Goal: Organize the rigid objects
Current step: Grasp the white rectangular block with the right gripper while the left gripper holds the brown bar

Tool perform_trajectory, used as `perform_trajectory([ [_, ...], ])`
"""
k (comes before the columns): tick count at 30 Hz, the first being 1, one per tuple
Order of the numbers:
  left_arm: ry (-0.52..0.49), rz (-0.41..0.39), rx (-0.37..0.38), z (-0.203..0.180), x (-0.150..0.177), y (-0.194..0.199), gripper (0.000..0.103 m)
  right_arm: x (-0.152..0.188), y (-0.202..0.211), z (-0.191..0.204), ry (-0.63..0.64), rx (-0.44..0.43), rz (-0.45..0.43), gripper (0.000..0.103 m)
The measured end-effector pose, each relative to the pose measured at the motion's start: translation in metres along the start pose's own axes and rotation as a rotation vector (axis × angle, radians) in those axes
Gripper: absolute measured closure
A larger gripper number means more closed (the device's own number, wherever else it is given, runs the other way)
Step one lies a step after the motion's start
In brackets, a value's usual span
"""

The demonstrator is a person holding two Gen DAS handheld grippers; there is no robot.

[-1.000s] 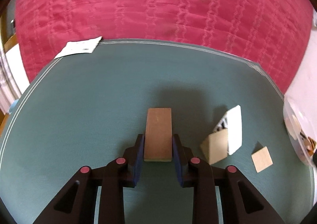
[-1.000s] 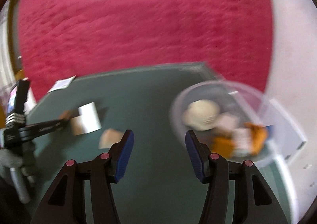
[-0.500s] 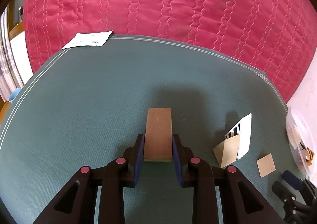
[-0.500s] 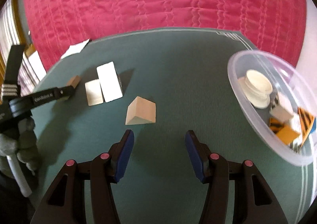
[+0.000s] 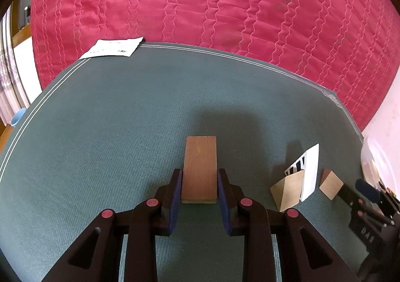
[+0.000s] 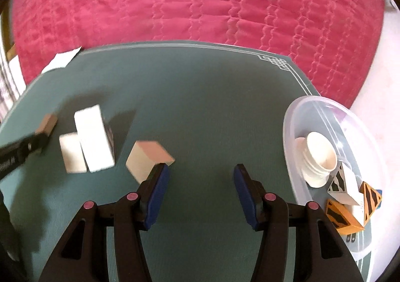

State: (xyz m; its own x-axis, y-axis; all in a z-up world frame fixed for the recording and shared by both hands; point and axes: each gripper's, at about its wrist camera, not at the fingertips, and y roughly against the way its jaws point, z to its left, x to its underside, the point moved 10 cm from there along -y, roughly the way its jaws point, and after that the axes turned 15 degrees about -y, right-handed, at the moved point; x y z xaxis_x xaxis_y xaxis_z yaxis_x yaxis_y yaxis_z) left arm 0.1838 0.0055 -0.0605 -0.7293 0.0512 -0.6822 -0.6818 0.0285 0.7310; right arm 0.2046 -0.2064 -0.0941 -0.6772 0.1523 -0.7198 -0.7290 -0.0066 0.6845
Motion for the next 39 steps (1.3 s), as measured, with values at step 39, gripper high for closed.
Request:
perform_trajectory([
  [39, 0.014, -0.002, 0.005, 0.003, 0.0, 0.0, 0.074, -0.011, 0.009, 0.111, 0.004, -0.362, 0.068, 0.065],
])
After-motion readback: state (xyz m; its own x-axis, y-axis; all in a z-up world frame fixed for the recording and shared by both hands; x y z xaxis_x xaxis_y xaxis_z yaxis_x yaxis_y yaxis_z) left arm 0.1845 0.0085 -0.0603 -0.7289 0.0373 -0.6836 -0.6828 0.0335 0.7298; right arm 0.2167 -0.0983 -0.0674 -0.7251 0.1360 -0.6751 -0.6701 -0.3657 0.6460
